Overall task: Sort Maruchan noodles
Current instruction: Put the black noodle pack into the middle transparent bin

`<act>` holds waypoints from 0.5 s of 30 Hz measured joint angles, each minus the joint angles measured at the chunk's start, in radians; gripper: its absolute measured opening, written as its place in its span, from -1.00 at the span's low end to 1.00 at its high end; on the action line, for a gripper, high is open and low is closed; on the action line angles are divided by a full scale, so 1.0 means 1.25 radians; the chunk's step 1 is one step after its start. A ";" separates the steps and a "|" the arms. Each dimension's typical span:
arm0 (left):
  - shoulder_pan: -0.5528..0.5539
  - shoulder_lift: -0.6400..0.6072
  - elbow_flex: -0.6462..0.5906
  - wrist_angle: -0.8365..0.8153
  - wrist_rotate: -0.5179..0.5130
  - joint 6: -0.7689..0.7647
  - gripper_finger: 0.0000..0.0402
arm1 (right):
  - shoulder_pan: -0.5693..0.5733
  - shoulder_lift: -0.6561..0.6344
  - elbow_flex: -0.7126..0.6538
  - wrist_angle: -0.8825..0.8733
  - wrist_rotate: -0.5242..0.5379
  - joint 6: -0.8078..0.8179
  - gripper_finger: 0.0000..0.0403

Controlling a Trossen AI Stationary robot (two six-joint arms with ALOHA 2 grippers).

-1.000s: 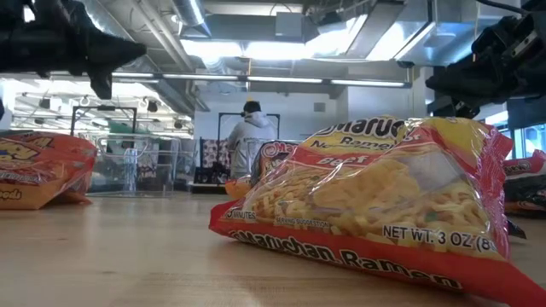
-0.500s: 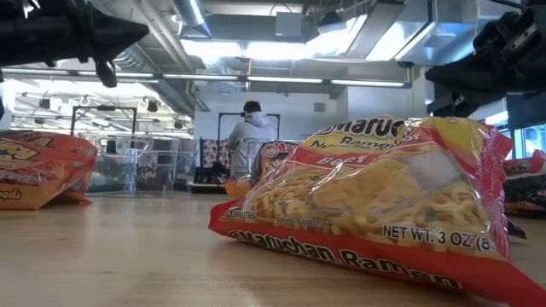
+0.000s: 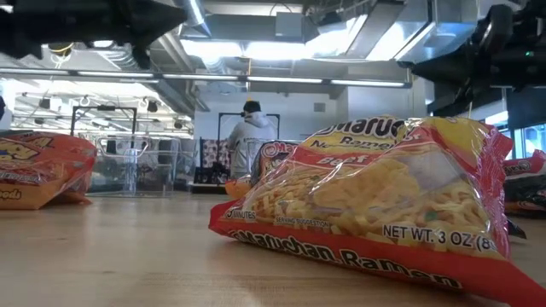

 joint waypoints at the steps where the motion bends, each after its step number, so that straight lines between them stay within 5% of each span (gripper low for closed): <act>1: 0.000 0.031 0.012 0.003 0.003 0.001 -0.99 | 0.000 0.022 0.000 0.014 -0.005 0.000 -1.00; 15: -0.002 0.379 0.059 0.086 0.002 -0.086 -0.99 | 0.000 0.335 0.009 0.268 -0.104 0.010 -0.92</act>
